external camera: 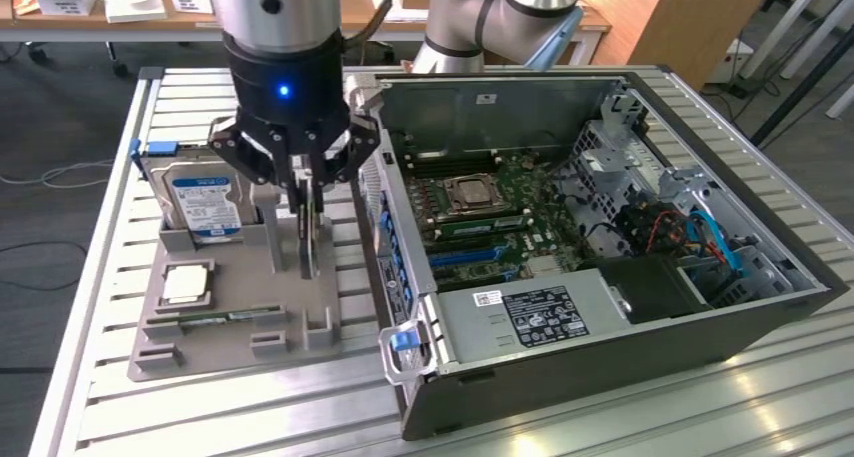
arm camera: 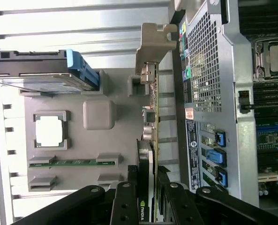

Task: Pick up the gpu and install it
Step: 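Pick up the gpu and move the gpu toward the slot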

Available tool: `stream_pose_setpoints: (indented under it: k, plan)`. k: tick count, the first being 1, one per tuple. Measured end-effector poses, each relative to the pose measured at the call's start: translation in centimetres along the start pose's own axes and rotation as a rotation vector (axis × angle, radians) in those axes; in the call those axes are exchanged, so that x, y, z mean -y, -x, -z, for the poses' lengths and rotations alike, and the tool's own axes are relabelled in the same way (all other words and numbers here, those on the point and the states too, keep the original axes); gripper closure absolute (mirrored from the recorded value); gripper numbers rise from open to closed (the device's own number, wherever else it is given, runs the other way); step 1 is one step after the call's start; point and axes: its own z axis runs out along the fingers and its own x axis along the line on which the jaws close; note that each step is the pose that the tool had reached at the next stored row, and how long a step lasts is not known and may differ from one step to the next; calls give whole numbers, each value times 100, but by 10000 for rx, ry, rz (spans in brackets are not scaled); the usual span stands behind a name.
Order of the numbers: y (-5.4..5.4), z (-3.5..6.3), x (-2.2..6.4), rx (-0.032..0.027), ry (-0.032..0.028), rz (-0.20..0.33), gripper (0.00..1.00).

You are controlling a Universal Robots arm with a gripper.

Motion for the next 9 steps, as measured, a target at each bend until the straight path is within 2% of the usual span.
stream_pose_setpoints:
  k: [9]
  plan:
    - [9,364,-16,0,1,0,73]
